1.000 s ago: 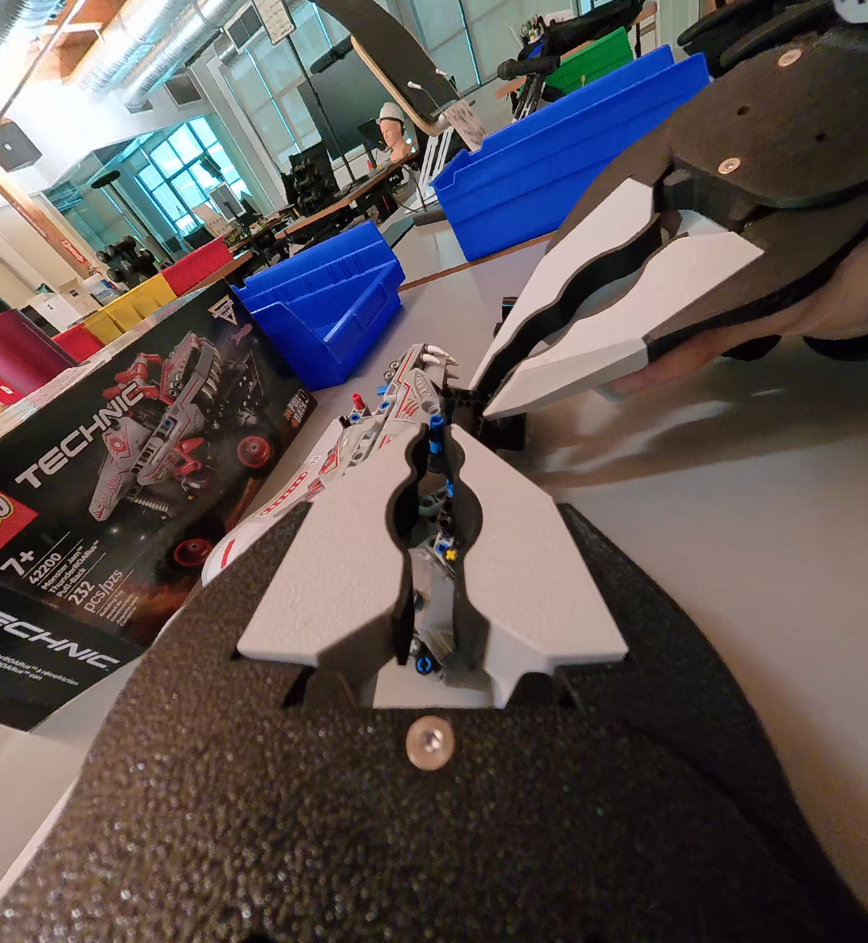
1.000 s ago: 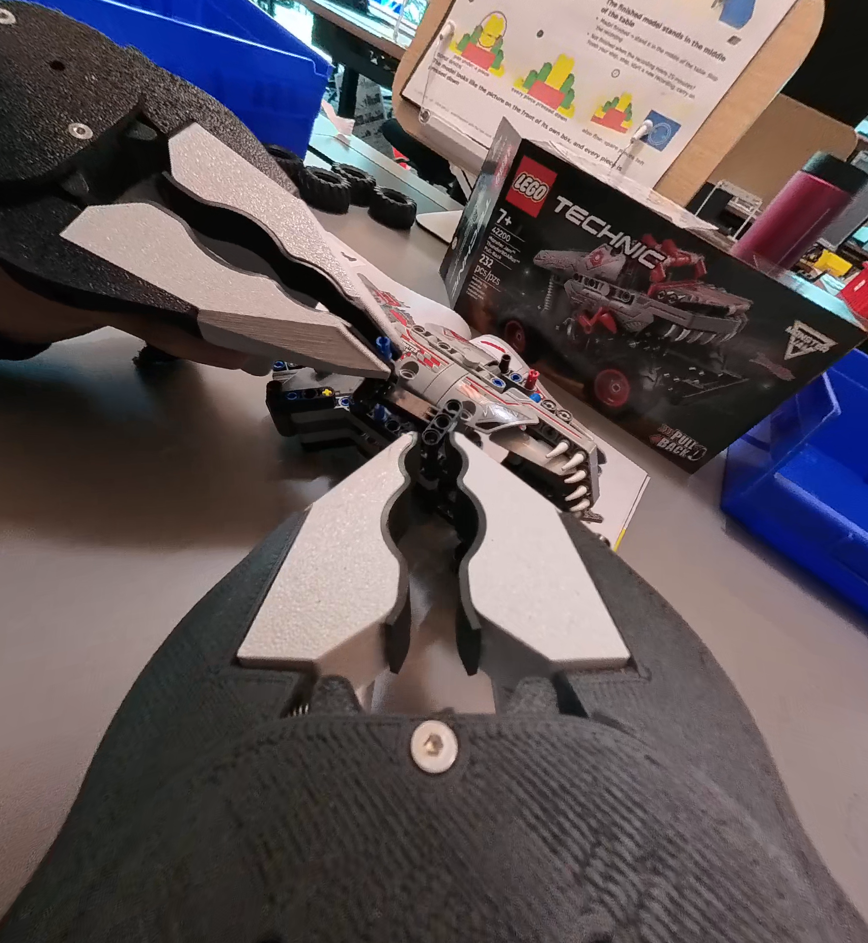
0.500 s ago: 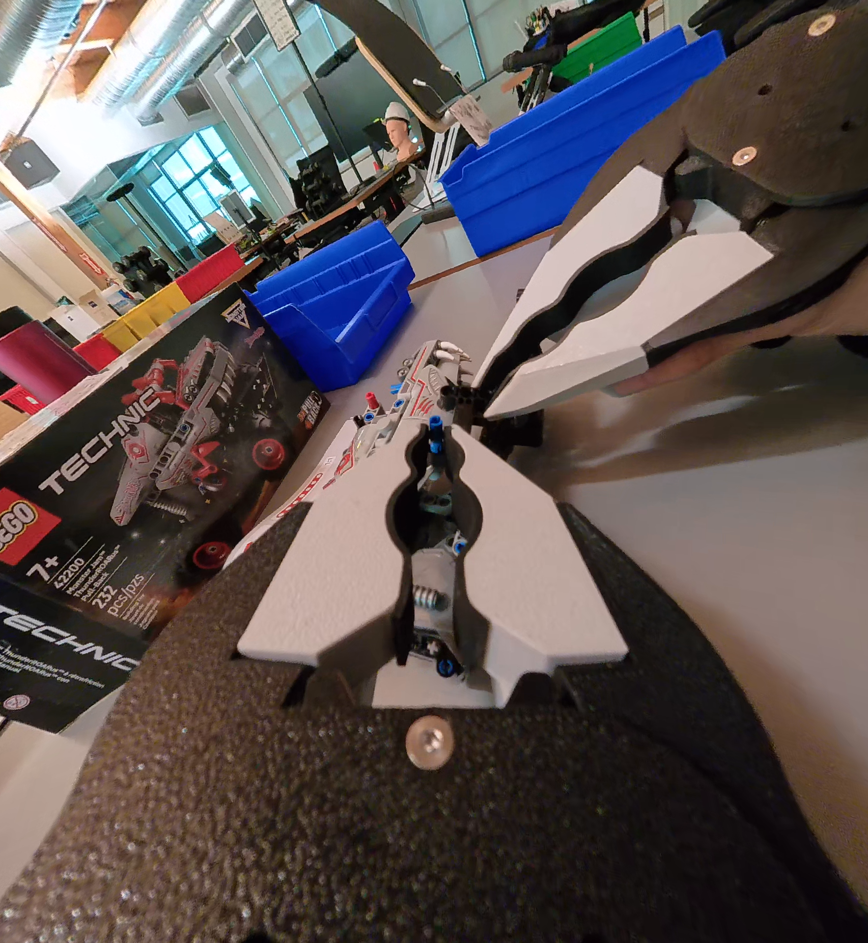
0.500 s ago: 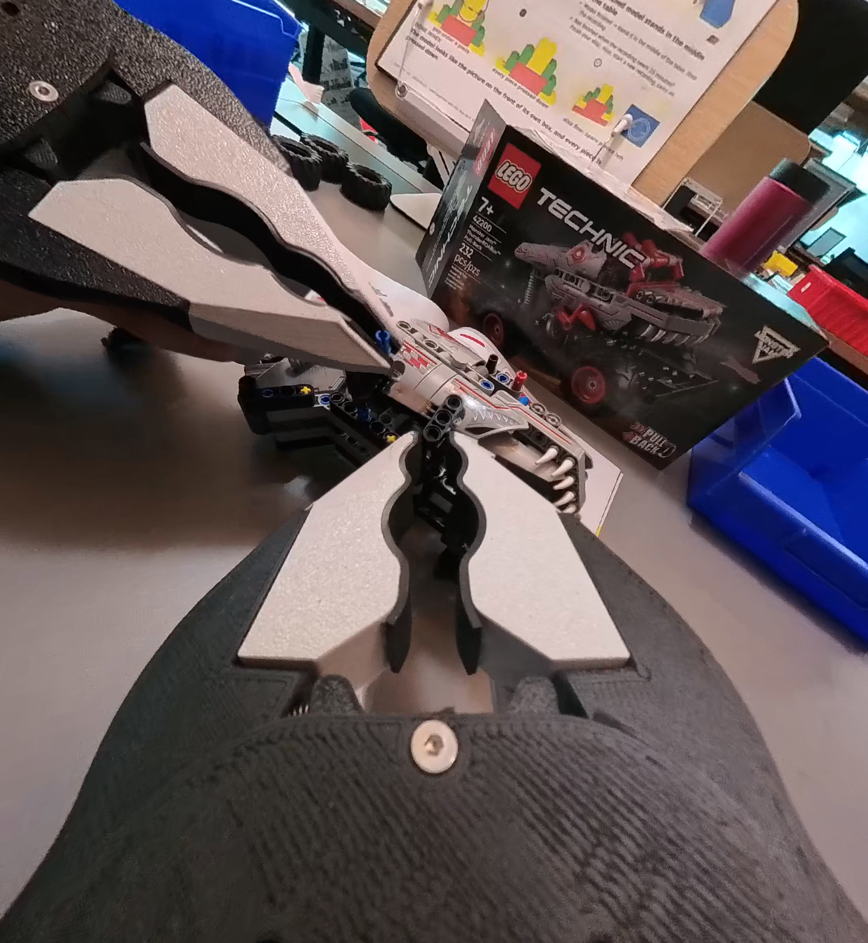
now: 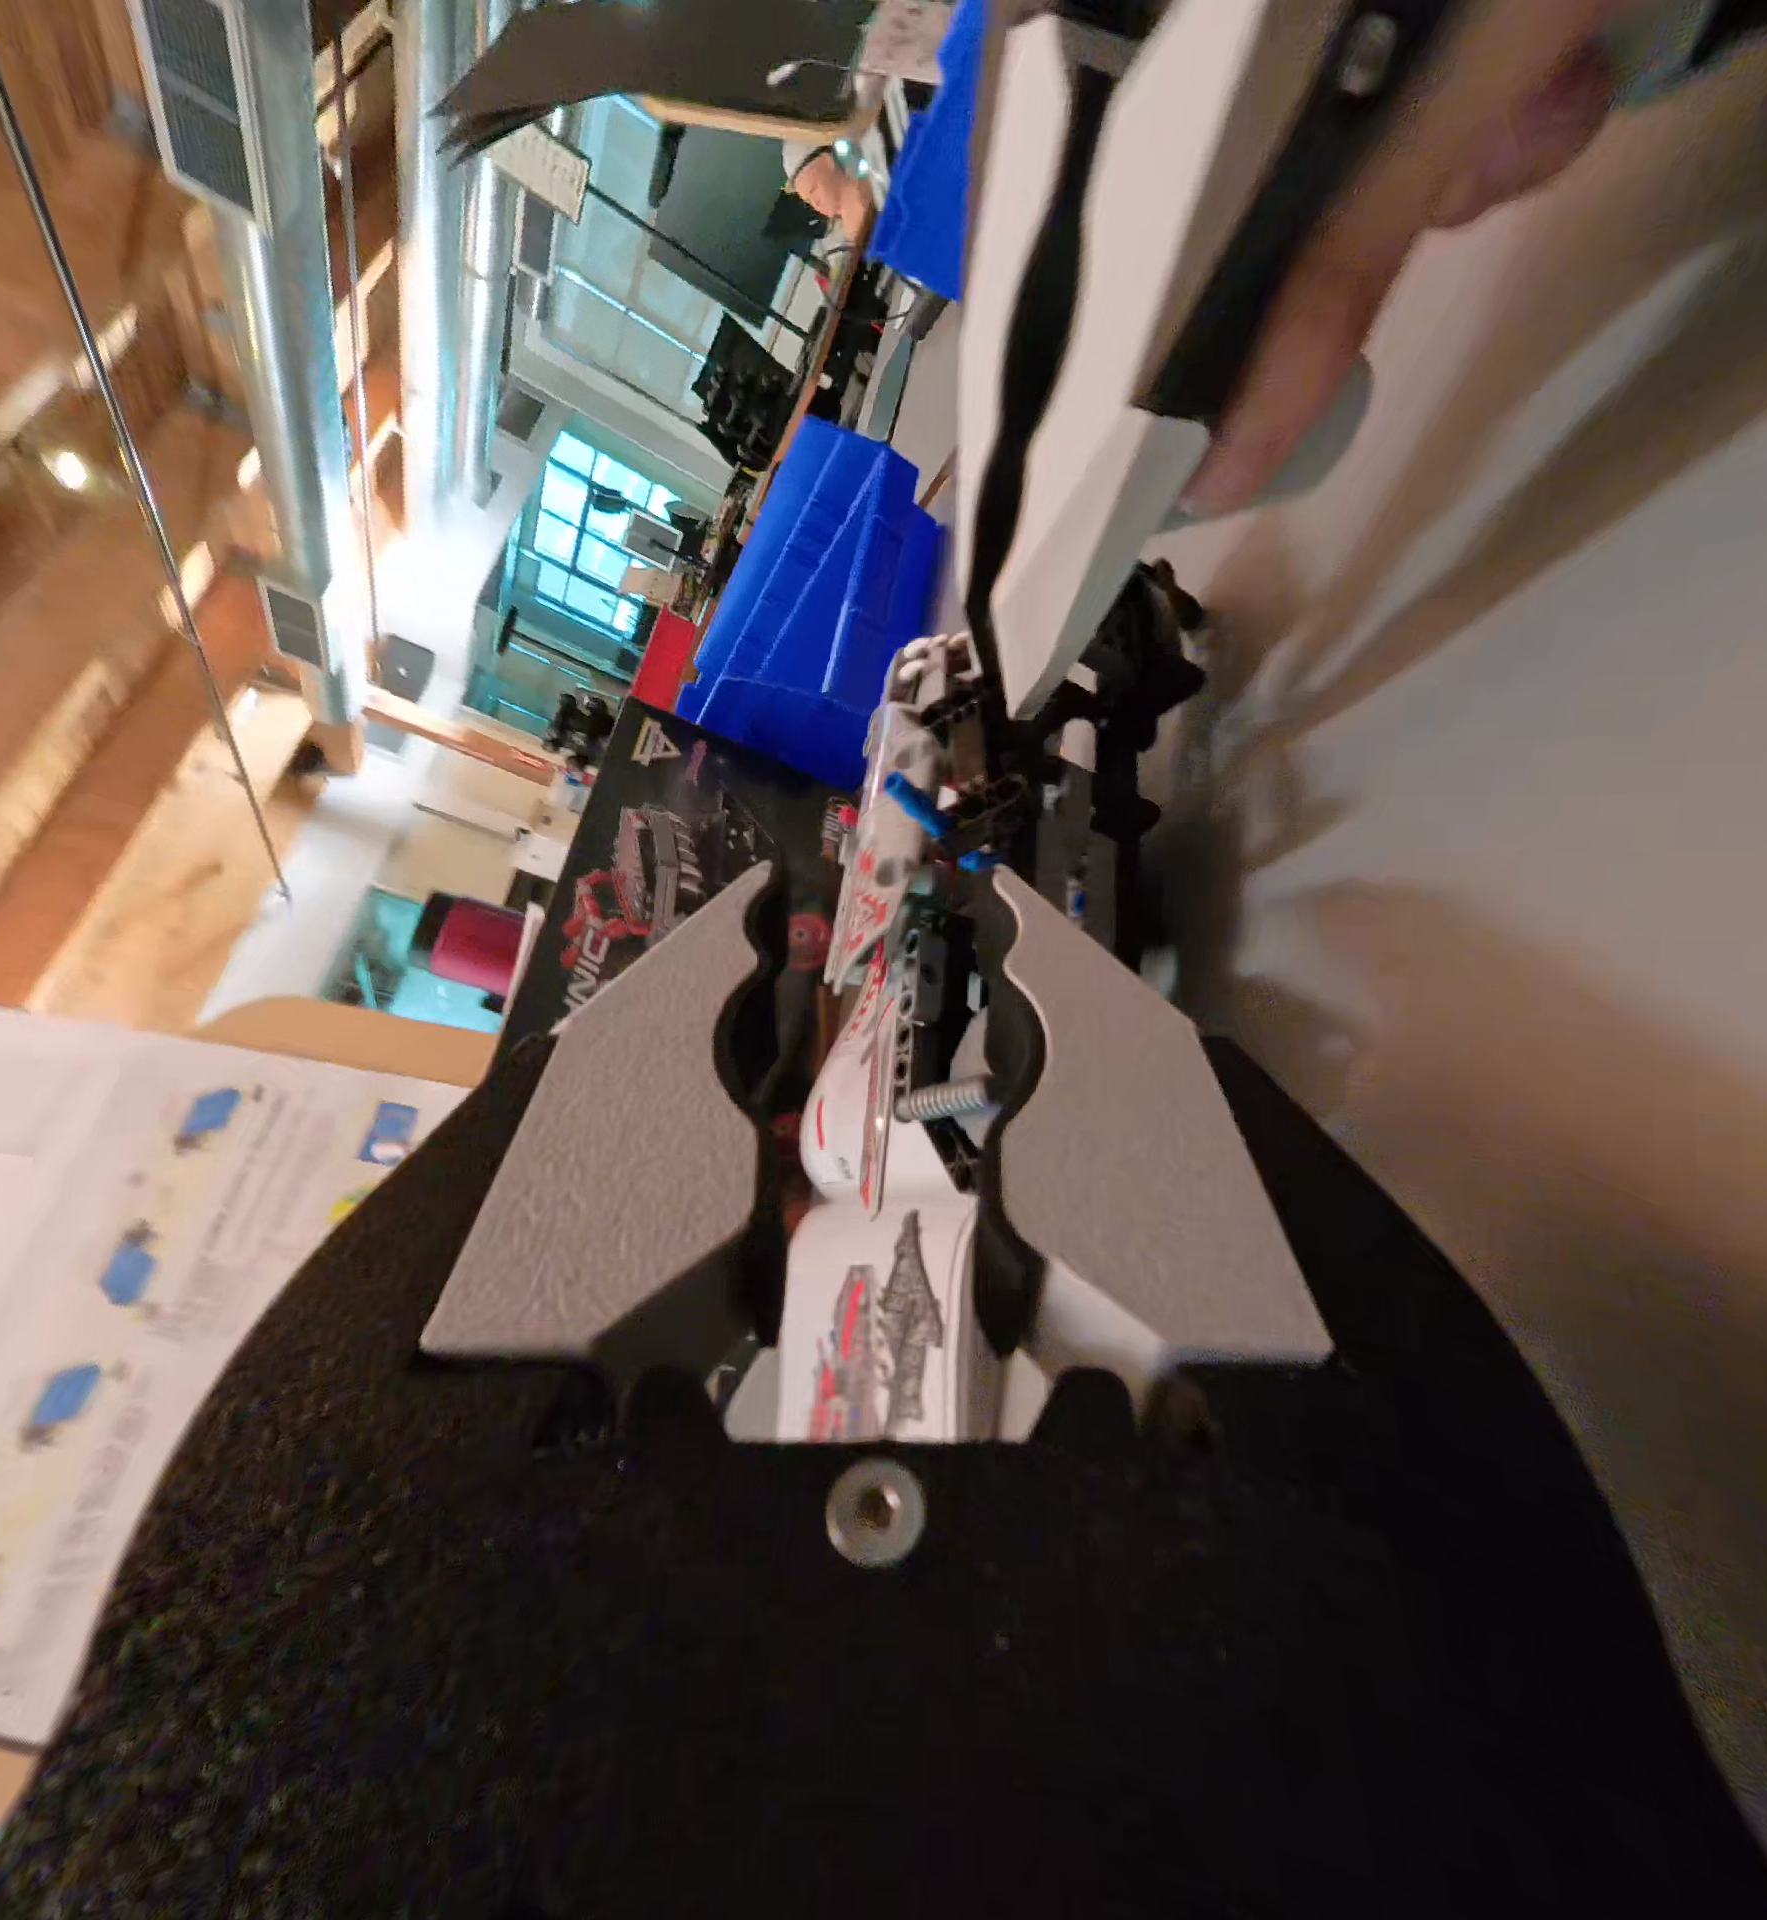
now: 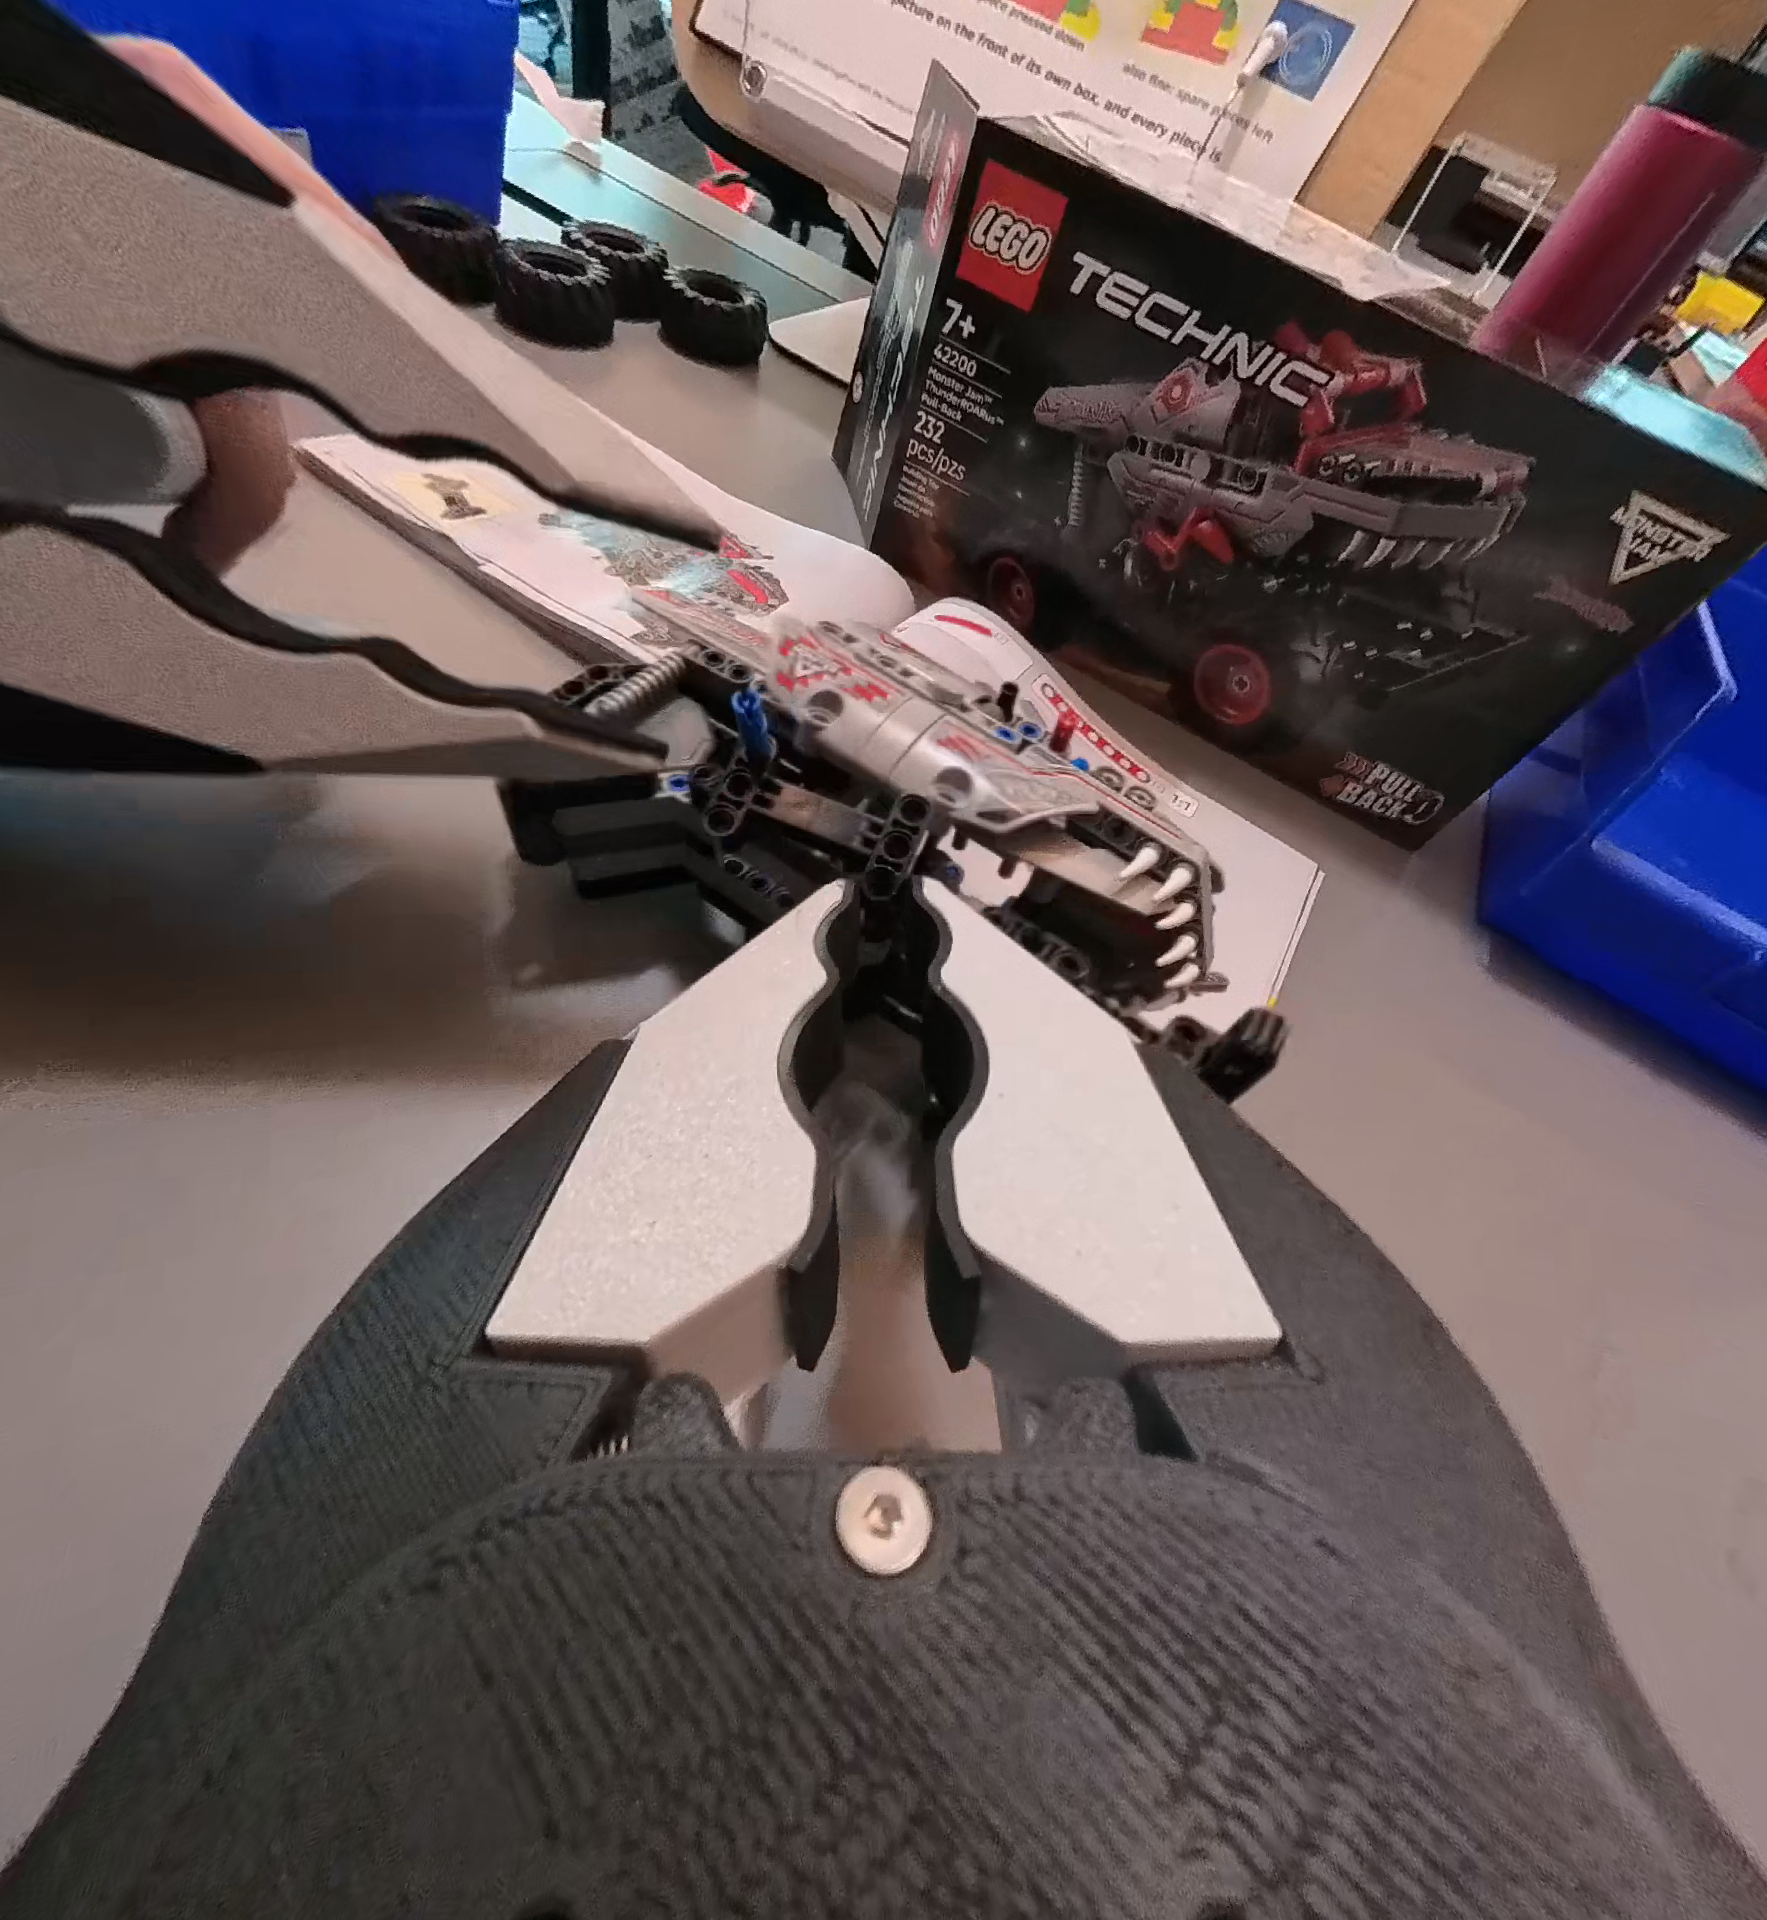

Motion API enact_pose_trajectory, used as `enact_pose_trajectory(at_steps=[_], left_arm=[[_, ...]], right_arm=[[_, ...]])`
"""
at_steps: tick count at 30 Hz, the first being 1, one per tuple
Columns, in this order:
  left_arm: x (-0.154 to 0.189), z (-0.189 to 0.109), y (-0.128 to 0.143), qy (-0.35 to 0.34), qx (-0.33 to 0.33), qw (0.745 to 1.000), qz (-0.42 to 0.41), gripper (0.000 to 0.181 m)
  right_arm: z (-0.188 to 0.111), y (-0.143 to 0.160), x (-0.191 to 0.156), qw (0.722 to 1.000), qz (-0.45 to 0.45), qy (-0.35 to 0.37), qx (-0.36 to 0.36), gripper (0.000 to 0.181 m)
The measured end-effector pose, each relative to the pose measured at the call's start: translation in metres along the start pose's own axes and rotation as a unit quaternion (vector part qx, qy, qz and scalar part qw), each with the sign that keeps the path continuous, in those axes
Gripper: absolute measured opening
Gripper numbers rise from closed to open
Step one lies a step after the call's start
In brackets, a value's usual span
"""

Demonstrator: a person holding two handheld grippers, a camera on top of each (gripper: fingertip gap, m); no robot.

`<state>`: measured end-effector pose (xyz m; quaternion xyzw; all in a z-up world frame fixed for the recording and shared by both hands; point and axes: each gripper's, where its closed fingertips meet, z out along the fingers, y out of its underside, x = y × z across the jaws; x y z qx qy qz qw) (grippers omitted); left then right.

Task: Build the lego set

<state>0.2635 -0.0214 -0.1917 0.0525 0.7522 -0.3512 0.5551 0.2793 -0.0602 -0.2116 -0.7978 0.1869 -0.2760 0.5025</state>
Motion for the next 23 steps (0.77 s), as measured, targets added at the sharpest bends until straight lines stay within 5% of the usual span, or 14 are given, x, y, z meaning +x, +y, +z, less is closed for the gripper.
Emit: enact_pose_trajectory(at_steps=[10, 23], left_arm=[[0.004, 0.002, 0.000, 0.009, -0.003, 1.000, 0.022, 0.025], [-0.026, 0.020, -0.003, 0.009, -0.010, 0.992, 0.123, 0.029]], right_arm=[[0.000, -0.009, 0.008, 1.000, 0.001, 0.005, -0.007, 0.007], [0.010, -0.015, 0.028, 0.987, 0.043, -0.073, -0.137, 0.006]])
